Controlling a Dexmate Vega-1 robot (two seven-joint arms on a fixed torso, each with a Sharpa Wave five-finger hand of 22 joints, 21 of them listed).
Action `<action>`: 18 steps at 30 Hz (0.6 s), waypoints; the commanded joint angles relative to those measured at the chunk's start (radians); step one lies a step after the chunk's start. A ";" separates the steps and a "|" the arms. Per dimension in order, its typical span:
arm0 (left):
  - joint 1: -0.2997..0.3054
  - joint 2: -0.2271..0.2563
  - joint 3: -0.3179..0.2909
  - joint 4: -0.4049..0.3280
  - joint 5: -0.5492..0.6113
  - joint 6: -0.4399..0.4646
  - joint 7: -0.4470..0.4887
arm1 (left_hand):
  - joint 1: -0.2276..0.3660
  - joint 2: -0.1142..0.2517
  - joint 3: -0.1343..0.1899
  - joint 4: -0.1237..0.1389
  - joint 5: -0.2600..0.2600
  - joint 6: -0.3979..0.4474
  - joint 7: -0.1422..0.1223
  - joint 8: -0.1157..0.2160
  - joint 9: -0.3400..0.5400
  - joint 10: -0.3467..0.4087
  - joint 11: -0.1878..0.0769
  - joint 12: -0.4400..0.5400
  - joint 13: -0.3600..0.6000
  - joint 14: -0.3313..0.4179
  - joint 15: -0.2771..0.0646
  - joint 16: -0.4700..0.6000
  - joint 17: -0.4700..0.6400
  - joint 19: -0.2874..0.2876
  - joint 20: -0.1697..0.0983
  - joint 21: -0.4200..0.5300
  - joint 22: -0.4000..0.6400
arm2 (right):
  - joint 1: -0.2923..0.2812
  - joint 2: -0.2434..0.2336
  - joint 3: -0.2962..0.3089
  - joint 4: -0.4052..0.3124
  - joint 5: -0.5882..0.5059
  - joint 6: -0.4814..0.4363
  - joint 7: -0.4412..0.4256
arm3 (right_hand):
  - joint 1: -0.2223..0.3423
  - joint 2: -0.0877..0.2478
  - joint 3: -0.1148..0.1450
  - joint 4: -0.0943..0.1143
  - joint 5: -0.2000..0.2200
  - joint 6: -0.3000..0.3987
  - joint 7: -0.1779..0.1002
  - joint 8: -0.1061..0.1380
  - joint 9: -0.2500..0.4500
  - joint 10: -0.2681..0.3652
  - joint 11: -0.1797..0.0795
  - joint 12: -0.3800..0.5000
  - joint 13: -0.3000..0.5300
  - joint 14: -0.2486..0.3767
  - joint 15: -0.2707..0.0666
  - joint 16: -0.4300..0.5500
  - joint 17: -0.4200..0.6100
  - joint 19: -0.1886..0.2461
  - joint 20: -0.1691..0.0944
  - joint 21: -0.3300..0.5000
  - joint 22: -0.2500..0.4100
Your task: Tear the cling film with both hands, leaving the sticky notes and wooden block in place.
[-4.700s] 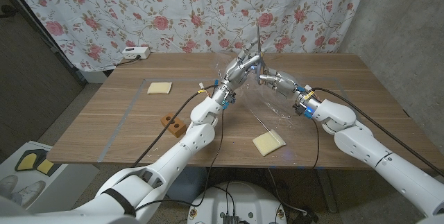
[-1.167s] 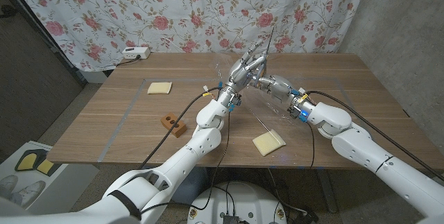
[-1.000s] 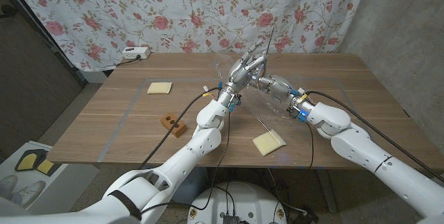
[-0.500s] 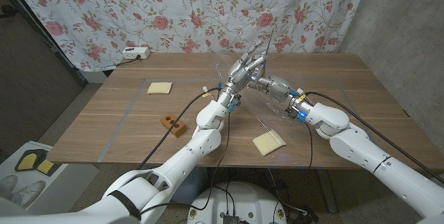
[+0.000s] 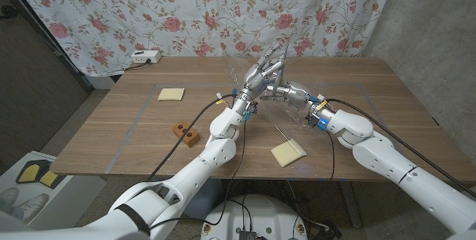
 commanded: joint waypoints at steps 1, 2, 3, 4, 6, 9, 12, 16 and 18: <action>0.002 0.005 -0.001 -0.002 -0.001 0.002 0.002 | 0.028 0.018 0.007 0.011 0.003 0.013 0.000 0.003 0.004 0.018 -0.013 0.005 0.120 0.008 -0.026 0.009 0.003 -0.003 -0.004 0.005 0.002 | 0.006 0.011 -0.004 0.010 0.022 -0.005 0.028 | 0.028 0.006 -0.014 -0.002 0.019 -0.020 0.000 0.002 0.023 0.029 -0.018 0.009 0.007 0.111 -0.062 0.051 0.023 0.122 -0.046 0.033 0.000; 0.002 0.005 -0.001 -0.002 -0.001 0.003 0.002 | 0.028 0.018 0.007 0.011 0.003 0.013 0.000 0.003 0.004 0.018 -0.013 0.005 0.120 0.009 -0.025 0.009 0.003 -0.003 -0.004 0.005 0.002 | 0.007 0.012 -0.004 0.012 0.029 -0.008 0.033 | 0.036 0.010 -0.012 -0.004 0.025 -0.021 0.000 0.002 0.026 0.037 -0.017 0.011 0.007 0.130 -0.073 0.061 0.028 0.136 -0.053 0.037 0.000; 0.001 0.006 -0.001 -0.002 -0.002 0.004 0.001 | 0.028 0.018 0.007 0.011 0.003 0.013 0.000 0.003 0.004 0.018 -0.013 0.005 0.120 0.010 -0.025 0.010 0.003 -0.004 -0.004 0.005 0.002 | 0.006 0.015 -0.004 0.014 0.031 -0.006 0.034 | 0.042 0.013 -0.012 -0.005 0.029 -0.022 0.001 0.002 0.028 0.048 -0.018 0.015 0.006 0.148 -0.084 0.071 0.032 0.149 -0.057 0.040 0.000; 0.001 0.007 0.000 -0.002 -0.001 0.006 0.002 | 0.027 0.018 0.007 0.012 0.003 0.013 0.000 0.003 0.004 0.017 -0.013 0.005 0.120 0.010 -0.024 0.010 0.004 -0.003 -0.004 0.005 0.002 | 0.007 0.016 -0.004 0.015 0.034 -0.007 0.037 | 0.051 0.019 -0.009 -0.006 0.037 -0.022 0.004 0.002 0.031 0.060 -0.016 0.018 0.006 0.165 -0.089 0.080 0.037 0.158 -0.062 0.042 0.000; 0.001 0.007 0.000 -0.002 -0.002 0.008 0.001 | 0.027 0.019 0.007 0.012 0.003 0.014 0.000 0.002 0.004 0.017 -0.013 0.005 0.120 0.011 -0.024 0.011 0.004 -0.004 -0.004 0.005 0.003 | 0.006 0.018 -0.003 0.013 0.039 -0.010 0.036 | 0.070 0.027 0.005 -0.009 0.065 -0.023 0.007 0.002 0.038 0.083 -0.022 0.024 0.006 0.214 -0.113 0.099 0.047 0.184 -0.081 0.048 0.000; 0.001 0.008 0.000 -0.002 -0.002 0.009 0.001 | 0.028 0.018 0.007 0.012 0.003 0.014 0.000 0.002 0.004 0.017 -0.013 0.004 0.120 0.011 -0.024 0.010 0.004 -0.004 -0.004 0.005 0.003 | 0.006 0.022 -0.004 0.019 0.048 -0.011 0.044 | 0.082 0.039 0.020 -0.007 0.096 -0.025 0.012 0.001 0.043 0.105 -0.030 0.030 0.007 0.278 -0.134 0.124 0.060 0.203 -0.094 0.053 0.001; 0.001 0.009 -0.001 -0.002 -0.002 0.010 0.002 | 0.028 0.019 0.008 0.012 0.003 0.013 0.000 0.001 0.004 0.018 -0.013 0.005 0.120 0.011 -0.023 0.010 0.004 -0.004 -0.004 0.005 0.003 | 0.006 0.022 -0.003 0.016 0.054 -0.019 0.044 | 0.091 0.040 0.020 -0.008 0.121 -0.027 0.014 0.000 0.046 0.120 -0.037 0.034 0.008 0.330 -0.163 0.160 0.088 0.224 -0.112 0.061 0.003; 0.001 0.010 -0.002 -0.002 -0.005 0.011 -0.001 | 0.028 0.018 0.007 0.012 0.003 0.013 0.000 0.000 0.004 0.017 -0.013 0.004 0.120 0.011 -0.023 0.010 0.005 -0.004 -0.004 0.005 0.003 | 0.015 0.019 -0.006 0.017 0.059 -0.031 0.059 | 0.111 0.036 0.003 -0.007 0.171 -0.035 0.016 -0.002 0.057 0.224 -0.065 0.075 0.020 0.382 -0.203 0.225 0.166 0.243 -0.147 0.074 0.009; 0.001 0.010 -0.003 -0.001 -0.006 0.011 -0.002 | 0.028 0.018 0.007 0.012 0.003 0.012 0.000 -0.001 0.004 0.017 -0.013 0.004 0.119 0.012 -0.024 0.010 0.005 -0.004 -0.004 0.005 0.003 | 0.018 0.019 -0.008 0.019 0.060 -0.035 0.064 | 0.112 0.034 -0.002 -0.004 0.187 -0.051 0.013 -0.007 0.061 0.287 -0.080 0.101 0.027 0.397 -0.202 0.241 0.189 0.247 -0.152 0.080 0.012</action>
